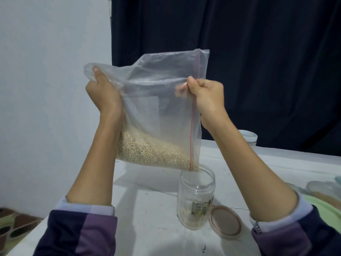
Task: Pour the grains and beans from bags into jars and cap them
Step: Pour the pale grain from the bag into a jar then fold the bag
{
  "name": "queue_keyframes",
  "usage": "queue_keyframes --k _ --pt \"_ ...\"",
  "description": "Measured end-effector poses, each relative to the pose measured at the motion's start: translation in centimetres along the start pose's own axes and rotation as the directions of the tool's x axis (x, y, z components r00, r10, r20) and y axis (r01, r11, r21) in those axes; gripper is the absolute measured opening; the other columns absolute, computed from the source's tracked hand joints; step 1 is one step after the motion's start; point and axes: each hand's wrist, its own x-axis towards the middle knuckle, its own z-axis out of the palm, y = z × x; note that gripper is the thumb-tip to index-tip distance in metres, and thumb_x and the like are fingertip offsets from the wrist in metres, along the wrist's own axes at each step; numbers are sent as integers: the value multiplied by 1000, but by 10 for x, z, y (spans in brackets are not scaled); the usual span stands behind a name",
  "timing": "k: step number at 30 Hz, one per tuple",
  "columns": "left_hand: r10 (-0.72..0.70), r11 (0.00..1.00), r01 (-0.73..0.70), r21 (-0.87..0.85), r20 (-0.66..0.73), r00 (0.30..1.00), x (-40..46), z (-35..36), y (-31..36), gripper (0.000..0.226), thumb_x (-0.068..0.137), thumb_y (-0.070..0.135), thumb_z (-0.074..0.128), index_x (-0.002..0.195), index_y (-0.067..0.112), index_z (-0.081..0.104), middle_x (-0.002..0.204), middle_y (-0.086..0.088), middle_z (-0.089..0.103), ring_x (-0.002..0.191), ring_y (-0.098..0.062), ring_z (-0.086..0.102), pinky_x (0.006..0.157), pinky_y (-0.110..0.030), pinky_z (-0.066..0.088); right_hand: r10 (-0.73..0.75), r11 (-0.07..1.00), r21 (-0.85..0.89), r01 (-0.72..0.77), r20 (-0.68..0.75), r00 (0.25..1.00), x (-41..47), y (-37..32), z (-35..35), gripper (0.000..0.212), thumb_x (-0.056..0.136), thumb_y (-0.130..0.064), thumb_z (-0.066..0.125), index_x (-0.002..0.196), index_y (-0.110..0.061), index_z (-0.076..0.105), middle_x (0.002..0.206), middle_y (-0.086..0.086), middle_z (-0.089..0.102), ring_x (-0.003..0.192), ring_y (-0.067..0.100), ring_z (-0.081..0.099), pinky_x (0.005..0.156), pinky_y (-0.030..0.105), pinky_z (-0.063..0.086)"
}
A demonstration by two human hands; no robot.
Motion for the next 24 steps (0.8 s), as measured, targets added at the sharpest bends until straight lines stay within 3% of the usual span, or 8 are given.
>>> queue_keyframes --k 5,9,17,24 --pt "2 1000 -2 13 -2 1000 -1 0 2 40 102 26 37 62 20 43 61 11 48 41 5 46 49 -11 38 -4 1000 7 4 23 1000 -2 0 -2 32 97 -15 53 70 -11 71 77 2 74 82 8 70 93 22 49" --pt "0 1000 0 -10 0 1000 -2 1 2 41 102 25 37 62 19 42 60 10 46 39 6 45 48 -12 38 -1 1000 5 1 48 999 -3 0 -1 30 97 -14 53 76 -6 72 76 0 73 76 2 69 82 11 49" --pt "14 999 -14 -28 -11 1000 0 1 2 41 102 24 38 61 19 42 59 10 46 41 5 45 50 -13 39 30 998 51 -32 22 999 -1 -1 -2 33 97 -14 53 70 -7 71 75 0 74 85 11 71 98 31 49" --pt "30 999 -30 -28 -8 1000 0 0 4 41 102 24 38 61 19 40 58 10 45 41 4 44 50 -14 39 51 994 90 -56 53 997 -1 -2 -1 29 97 -12 52 80 2 70 79 3 73 77 8 71 97 24 49"
